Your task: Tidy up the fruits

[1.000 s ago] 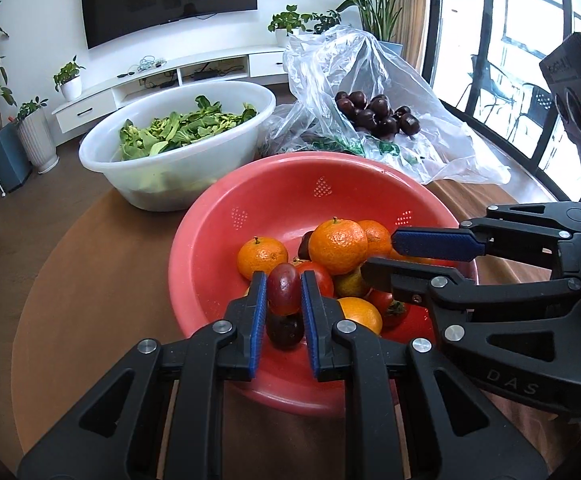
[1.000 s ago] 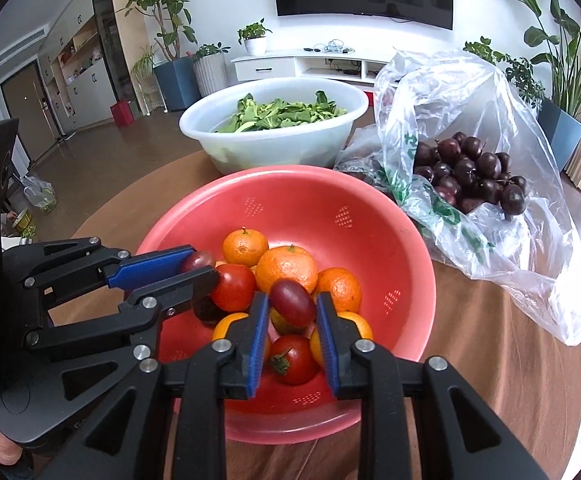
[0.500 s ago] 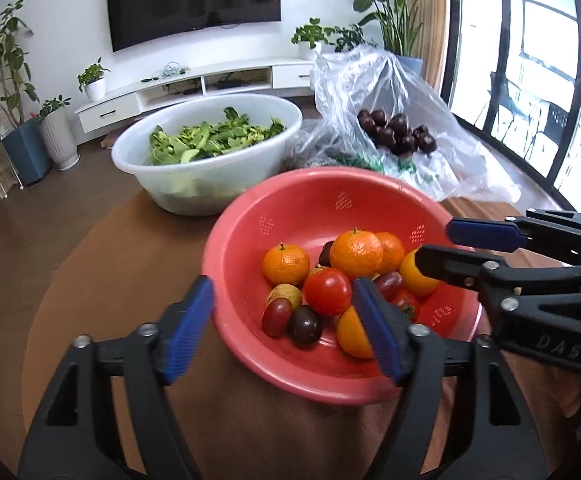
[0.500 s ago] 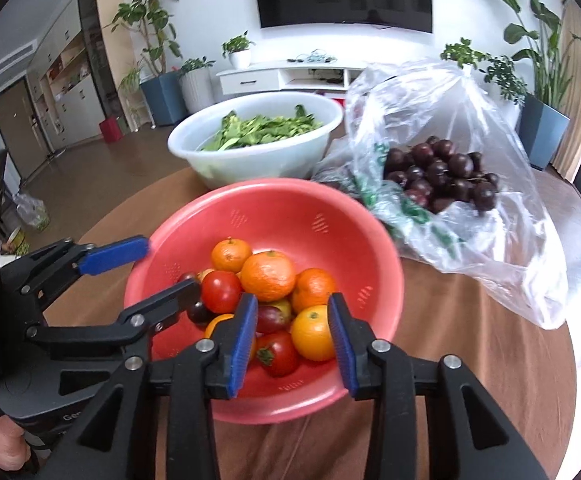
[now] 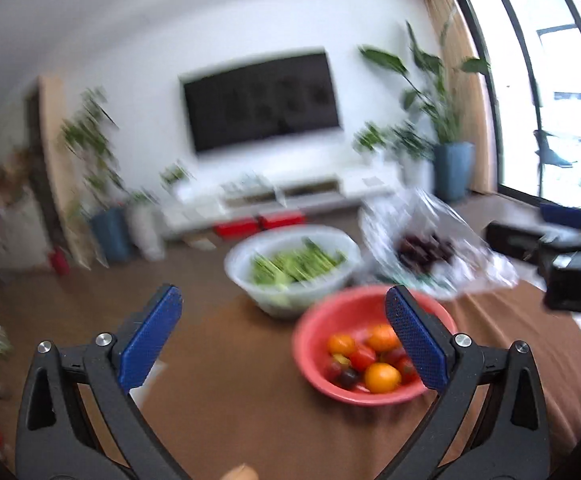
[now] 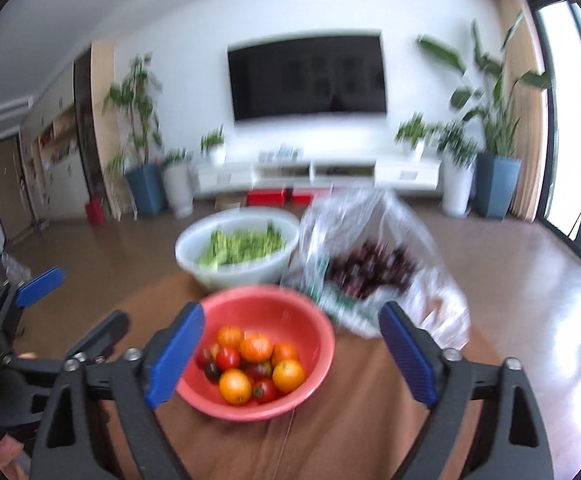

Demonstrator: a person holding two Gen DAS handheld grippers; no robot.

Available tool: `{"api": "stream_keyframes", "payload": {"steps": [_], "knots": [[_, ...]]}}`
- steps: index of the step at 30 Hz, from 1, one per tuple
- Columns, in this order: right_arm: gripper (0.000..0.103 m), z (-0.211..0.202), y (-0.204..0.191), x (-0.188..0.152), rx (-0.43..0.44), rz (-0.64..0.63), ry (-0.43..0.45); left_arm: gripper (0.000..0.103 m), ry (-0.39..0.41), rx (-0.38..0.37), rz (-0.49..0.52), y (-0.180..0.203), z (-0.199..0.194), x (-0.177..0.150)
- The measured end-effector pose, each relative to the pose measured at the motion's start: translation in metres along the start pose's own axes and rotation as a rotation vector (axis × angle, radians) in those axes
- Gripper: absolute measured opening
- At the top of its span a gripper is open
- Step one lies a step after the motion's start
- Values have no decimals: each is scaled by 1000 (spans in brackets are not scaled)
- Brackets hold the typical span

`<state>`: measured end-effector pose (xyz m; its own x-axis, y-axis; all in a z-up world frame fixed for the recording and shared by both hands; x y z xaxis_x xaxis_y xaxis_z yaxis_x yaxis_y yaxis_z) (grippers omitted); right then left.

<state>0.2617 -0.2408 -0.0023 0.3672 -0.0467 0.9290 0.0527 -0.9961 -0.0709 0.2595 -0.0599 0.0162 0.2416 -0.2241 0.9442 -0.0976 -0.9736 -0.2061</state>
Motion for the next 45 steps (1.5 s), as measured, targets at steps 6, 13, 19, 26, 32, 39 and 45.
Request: {"api": "stream_keyframes", "payload": {"steps": [6, 13, 19, 26, 32, 39, 45], "knots": [[103, -74, 7, 52, -30, 49, 206, 103, 11, 58, -70, -12, -59, 24], [103, -157, 8, 83, -106, 44, 409, 103, -46, 30, -163, -19, -95, 21], [103, -163, -2, 57, -99, 9, 293, 103, -154, 50, -209, -21, -107, -3], [103, -134, 3, -5, -97, 45, 22, 103, -284, 41, -233, -10, -101, -46], [103, -119, 9, -40, -121, 57, -106, 103, -380, 7, -262, -1, -86, -86], [103, -102, 8, -70, -122, 53, -201, 103, -432, 17, -264, 1, -70, -112], [103, -95, 3, -83, -109, 37, -247, 103, -461, 7, -268, 1, -62, -126]]}}
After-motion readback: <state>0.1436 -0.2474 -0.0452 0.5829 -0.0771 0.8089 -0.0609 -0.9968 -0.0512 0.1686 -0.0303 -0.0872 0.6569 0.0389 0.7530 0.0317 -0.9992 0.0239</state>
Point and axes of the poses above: each gripper's, at about its wrist camera, not at the fingertips, and z roughly the way its jaws point, y to its right, x to its top, the point moved 10 cm from there along z, roughly the way its jaws point, and after that the axes turned 2 degrees about -x, right-handed, at the moved point
